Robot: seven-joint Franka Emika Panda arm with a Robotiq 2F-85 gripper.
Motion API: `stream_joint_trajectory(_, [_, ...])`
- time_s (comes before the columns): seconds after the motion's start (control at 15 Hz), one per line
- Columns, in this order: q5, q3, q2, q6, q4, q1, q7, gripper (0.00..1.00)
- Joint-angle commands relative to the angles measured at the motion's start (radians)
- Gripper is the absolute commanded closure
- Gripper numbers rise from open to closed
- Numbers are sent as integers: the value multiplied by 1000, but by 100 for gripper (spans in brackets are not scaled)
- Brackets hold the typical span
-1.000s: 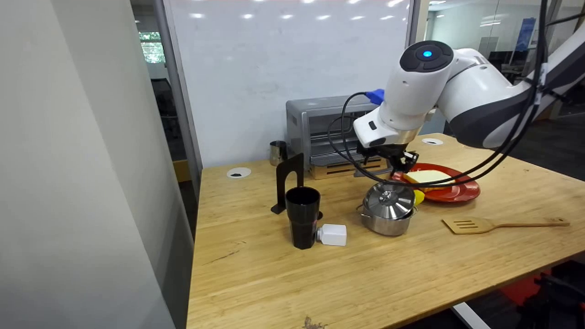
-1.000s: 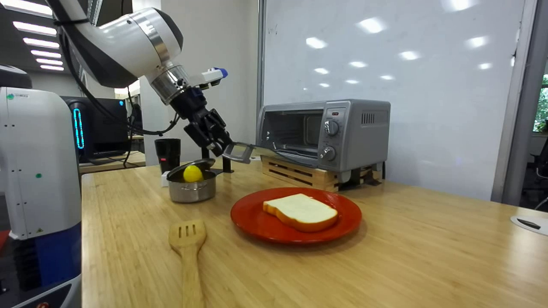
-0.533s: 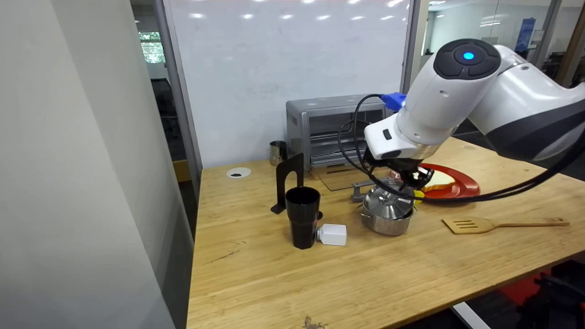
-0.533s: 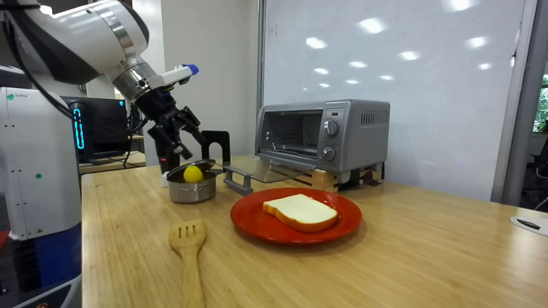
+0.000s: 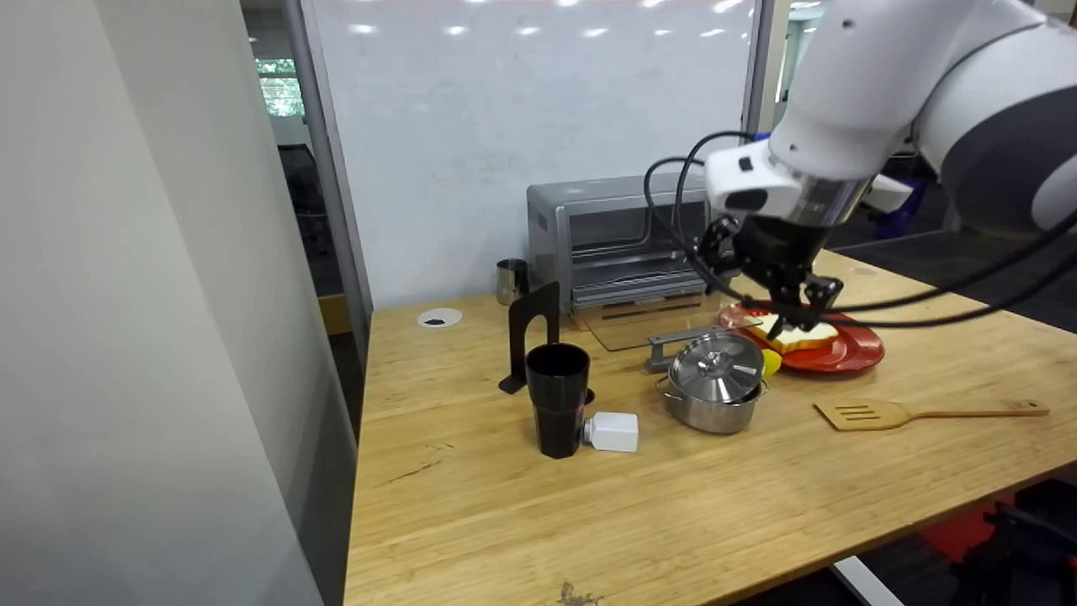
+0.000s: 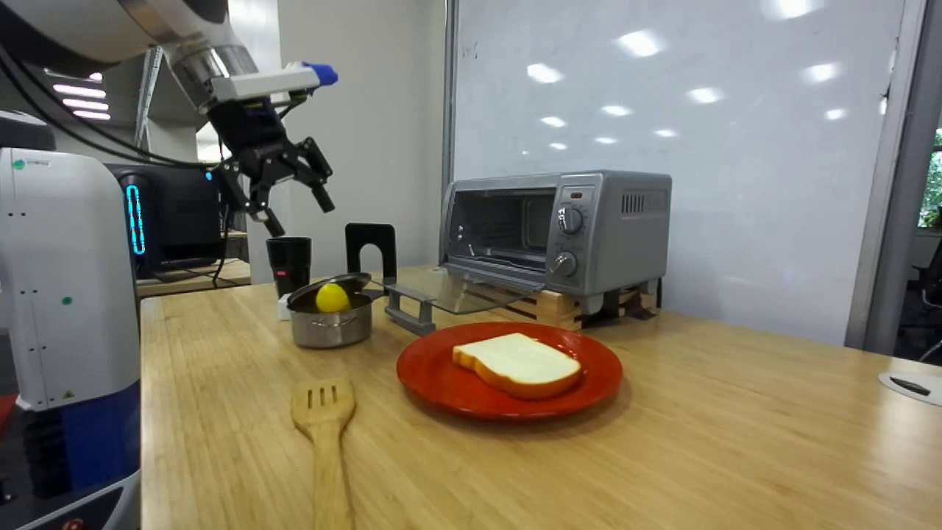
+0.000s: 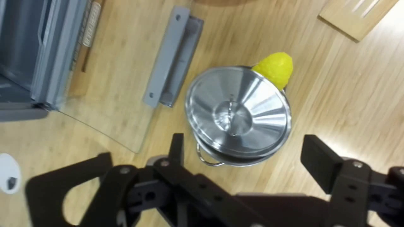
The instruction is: Open the oven door
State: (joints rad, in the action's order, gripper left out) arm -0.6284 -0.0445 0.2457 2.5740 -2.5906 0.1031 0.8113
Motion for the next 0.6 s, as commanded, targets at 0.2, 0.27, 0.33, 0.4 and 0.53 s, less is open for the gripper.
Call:
stream_joint_trajectory(0.2, [56, 145, 187, -88, 111, -125, 6, 1])
stream_joint_trajectory(0.27, [52, 171, 184, -79, 130, -152, -8, 0])
stream_joint_trajectory(0.33, [53, 189, 176, -76, 159, -178, -26, 0])
stream_joint_trajectory(0.4, [62, 203, 163, -91, 187, -198, -45, 0])
stream_joint_trajectory(0.53, [53, 205, 200, -70, 149, -189, -15, 0])
